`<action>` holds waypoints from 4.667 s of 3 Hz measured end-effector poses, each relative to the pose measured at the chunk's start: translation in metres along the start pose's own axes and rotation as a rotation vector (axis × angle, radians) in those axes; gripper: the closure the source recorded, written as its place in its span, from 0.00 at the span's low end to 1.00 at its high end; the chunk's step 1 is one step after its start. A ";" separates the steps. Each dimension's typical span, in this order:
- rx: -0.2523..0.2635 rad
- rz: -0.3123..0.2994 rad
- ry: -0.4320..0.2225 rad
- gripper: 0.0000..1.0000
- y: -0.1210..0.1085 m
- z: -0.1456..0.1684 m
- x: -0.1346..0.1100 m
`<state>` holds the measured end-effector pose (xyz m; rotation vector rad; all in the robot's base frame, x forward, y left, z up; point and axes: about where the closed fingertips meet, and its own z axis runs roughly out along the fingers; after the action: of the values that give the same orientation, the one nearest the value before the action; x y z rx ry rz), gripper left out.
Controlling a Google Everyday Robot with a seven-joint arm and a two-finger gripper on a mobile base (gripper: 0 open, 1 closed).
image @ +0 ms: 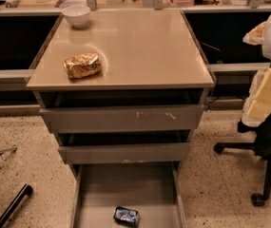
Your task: Pick pepsi can from bottom drawer and place on counter
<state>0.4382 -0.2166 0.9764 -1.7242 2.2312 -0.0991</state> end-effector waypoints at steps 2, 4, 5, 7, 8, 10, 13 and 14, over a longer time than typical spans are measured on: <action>-0.024 -0.006 0.001 0.00 0.006 0.018 -0.001; -0.215 0.003 -0.061 0.00 0.067 0.166 0.003; -0.215 0.003 -0.061 0.00 0.067 0.166 0.003; -0.197 0.108 -0.165 0.00 0.077 0.245 0.013; -0.182 0.124 -0.233 0.00 0.075 0.300 0.004; -0.204 0.143 -0.281 0.00 0.081 0.325 -0.001; -0.277 0.088 -0.294 0.00 0.140 0.448 0.005; -0.277 0.088 -0.294 0.00 0.141 0.448 0.005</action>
Offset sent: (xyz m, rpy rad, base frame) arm 0.0001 0.0119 -0.0513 0.0052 0.0783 0.0276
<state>0.4365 -0.1212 0.5169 -1.6407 2.1719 0.4739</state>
